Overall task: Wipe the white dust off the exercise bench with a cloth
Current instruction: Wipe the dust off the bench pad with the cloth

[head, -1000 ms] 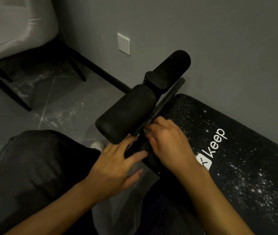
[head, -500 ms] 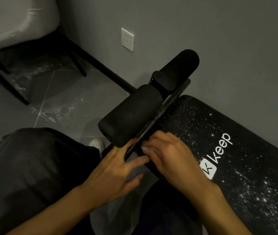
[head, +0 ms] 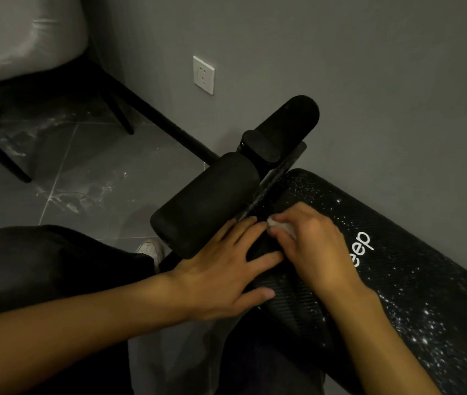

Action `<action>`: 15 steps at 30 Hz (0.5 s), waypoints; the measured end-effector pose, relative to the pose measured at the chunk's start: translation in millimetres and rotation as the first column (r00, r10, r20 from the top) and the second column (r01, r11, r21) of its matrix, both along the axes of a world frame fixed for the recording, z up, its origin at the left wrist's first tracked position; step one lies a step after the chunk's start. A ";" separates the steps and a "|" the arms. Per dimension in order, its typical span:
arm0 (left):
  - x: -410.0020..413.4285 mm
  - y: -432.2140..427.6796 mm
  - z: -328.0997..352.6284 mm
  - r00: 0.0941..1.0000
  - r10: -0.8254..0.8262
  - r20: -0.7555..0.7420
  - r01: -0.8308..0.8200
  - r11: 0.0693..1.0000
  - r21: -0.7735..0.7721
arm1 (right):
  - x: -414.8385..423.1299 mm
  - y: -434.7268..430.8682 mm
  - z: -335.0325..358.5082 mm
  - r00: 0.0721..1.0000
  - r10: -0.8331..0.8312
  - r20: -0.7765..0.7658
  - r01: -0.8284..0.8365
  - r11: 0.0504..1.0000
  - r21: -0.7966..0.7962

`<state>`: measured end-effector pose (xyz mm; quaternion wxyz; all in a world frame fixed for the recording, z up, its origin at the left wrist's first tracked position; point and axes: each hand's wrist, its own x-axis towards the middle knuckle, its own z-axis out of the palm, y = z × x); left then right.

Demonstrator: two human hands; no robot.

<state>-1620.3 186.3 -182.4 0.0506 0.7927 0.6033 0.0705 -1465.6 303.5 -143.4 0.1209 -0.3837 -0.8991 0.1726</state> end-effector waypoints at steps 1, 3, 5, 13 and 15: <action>1.2 5.0 0.2 1.000 -0.019 -0.019 0.019 1.000 -0.002 | -4.3 9.5 0.2 0.998 -0.058 0.019 0.058 0.998 0.034; 2.8 10.9 1.1 0.999 -0.032 -0.023 0.032 0.999 -0.019 | -17.6 27.6 0.4 0.988 -0.143 0.059 0.136 0.985 0.103; 2.2 12.6 1.6 0.999 -0.033 0.019 0.034 0.999 -0.037 | -29.3 32.7 0.9 0.991 -0.114 0.066 0.106 0.988 0.114; 4.7 6.2 -11.9 0.997 -0.010 0.083 0.010 1.000 -0.006 | -23.5 37.3 -1.6 0.994 -0.088 0.061 0.081 0.991 0.106; 4.3 6.2 -11.3 0.995 -0.015 0.095 0.014 1.000 0.012 | -34.1 46.8 -1.3 0.991 -0.104 0.084 0.093 0.987 0.132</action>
